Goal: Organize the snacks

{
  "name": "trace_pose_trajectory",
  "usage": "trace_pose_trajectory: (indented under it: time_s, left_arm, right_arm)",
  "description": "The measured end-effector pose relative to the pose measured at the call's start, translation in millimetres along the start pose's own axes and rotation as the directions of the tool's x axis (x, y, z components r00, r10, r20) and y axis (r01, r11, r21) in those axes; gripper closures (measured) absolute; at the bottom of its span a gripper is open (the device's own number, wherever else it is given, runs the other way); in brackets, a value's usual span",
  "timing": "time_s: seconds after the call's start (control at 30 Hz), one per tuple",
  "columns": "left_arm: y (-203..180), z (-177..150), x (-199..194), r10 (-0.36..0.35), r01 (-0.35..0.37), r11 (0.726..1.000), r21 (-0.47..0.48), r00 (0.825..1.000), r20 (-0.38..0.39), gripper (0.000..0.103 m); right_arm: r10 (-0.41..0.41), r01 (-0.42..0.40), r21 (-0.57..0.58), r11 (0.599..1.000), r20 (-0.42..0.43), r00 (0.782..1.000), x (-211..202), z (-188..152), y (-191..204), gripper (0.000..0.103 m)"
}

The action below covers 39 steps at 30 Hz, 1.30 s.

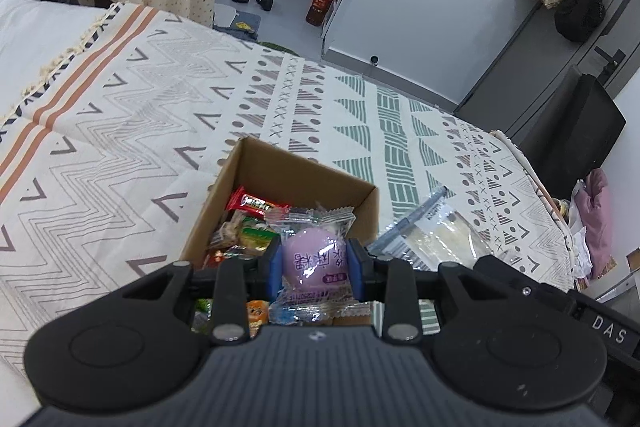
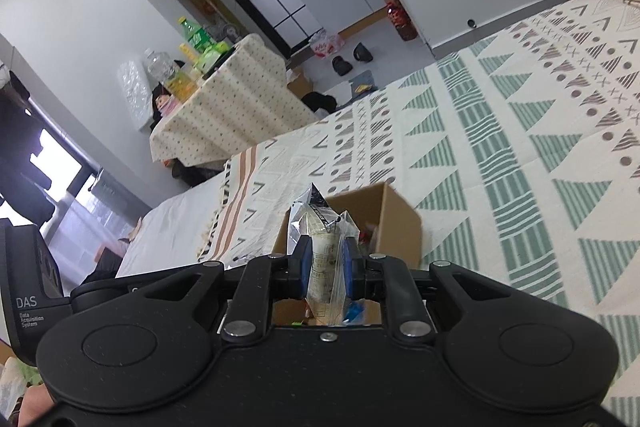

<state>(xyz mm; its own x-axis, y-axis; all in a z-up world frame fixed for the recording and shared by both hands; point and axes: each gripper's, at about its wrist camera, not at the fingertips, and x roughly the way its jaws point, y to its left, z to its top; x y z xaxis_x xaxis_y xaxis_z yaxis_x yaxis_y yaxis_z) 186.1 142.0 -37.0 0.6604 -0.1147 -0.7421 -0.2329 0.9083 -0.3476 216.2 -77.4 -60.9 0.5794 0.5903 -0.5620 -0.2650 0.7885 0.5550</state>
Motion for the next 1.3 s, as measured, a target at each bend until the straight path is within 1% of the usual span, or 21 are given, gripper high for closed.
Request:
trace_pose_trajectory:
  time_s: [0.17,0.2,0.23,0.27,0.3,0.37,0.53,0.6,0.63,0.7,0.87,0.97,1.07,1.13,1.2,1.27,1.3]
  left_arm:
    - [13,0,1,0.003,-0.003,1.0,-0.016,1.0,-0.009,0.071]
    - [15,0,1,0.005,-0.005,1.0,-0.019,1.0,-0.012,0.071]
    - [17,-1,2,0.005,-0.005,1.0,-0.019,1.0,-0.015,0.071]
    - [19,-1,2,0.005,-0.005,1.0,-0.019,1.0,-0.017,0.071]
    - [20,-1,2,0.005,-0.006,1.0,-0.02,1.0,-0.019,0.071]
    - [22,-1,4,0.007,-0.007,1.0,-0.028,1.0,-0.024,0.071]
    - [26,-3,6,0.01,-0.011,0.999,-0.031,0.999,-0.039,0.071]
    - [26,-3,6,0.018,-0.019,0.999,-0.032,0.999,-0.047,0.071]
    - [26,-2,6,0.021,-0.022,0.999,-0.034,0.999,-0.047,0.071]
    - [25,-1,4,0.014,-0.015,0.999,-0.033,0.999,-0.042,0.071]
    - [14,1,0,0.005,-0.005,1.0,-0.006,0.999,-0.043,0.07]
    - [13,1,-2,0.013,-0.014,1.0,-0.014,0.999,-0.05,0.068]
    - [13,-1,-4,0.031,-0.032,0.999,-0.01,0.998,-0.055,0.061]
    - [13,-3,-5,0.056,-0.057,0.998,-0.008,0.996,-0.064,0.048]
    - [13,-6,-6,0.068,-0.068,0.998,-0.003,0.995,-0.073,0.043]
    - [13,-8,-8,0.081,-0.082,0.997,-0.005,0.993,-0.083,0.038]
    - [13,-9,-9,0.088,-0.089,0.996,-0.007,0.992,-0.089,0.034]
  right_arm:
    - [0.017,-0.017,-0.005,1.0,-0.03,0.999,7,-7,8,0.086]
    - [0.018,-0.019,-0.004,1.0,-0.041,0.999,9,-8,10,0.08]
    - [0.013,-0.013,0.006,1.0,-0.057,0.998,11,-9,10,0.078]
    - [0.002,-0.001,0.02,1.0,-0.075,0.997,14,-9,9,0.068]
    - [-0.012,0.015,0.034,0.999,-0.089,0.996,16,-10,7,0.055]
    - [-0.045,0.048,0.042,0.998,-0.079,0.996,15,-11,2,0.049]
    - [-0.088,0.093,0.072,0.993,-0.07,0.994,9,-6,-9,0.049]
    - [-0.107,0.112,0.071,0.991,-0.062,0.992,6,-4,-11,0.045]
    - [-0.112,0.116,0.071,0.991,-0.061,0.992,5,-3,-11,0.044]
    - [-0.12,0.124,0.067,0.99,-0.058,0.991,2,-2,-11,0.04]
    - [-0.136,0.139,0.061,0.988,-0.053,0.989,-4,-3,-11,0.037]
    - [-0.144,0.146,0.05,0.988,-0.055,0.988,-8,-2,-12,0.035]
    - [-0.15,0.153,0.043,0.987,-0.062,0.987,-13,-3,-14,0.032]
    - [-0.154,0.157,0.036,0.987,-0.066,0.986,-17,-3,-15,0.03]
    - [-0.164,0.166,0.027,0.986,-0.07,0.984,-21,-4,-16,0.027]
    - [-0.179,0.181,0.021,0.983,-0.073,0.981,-24,-4,-17,0.025]
    - [-0.187,0.188,0.018,0.982,-0.074,0.98,-26,-4,-17,0.025]
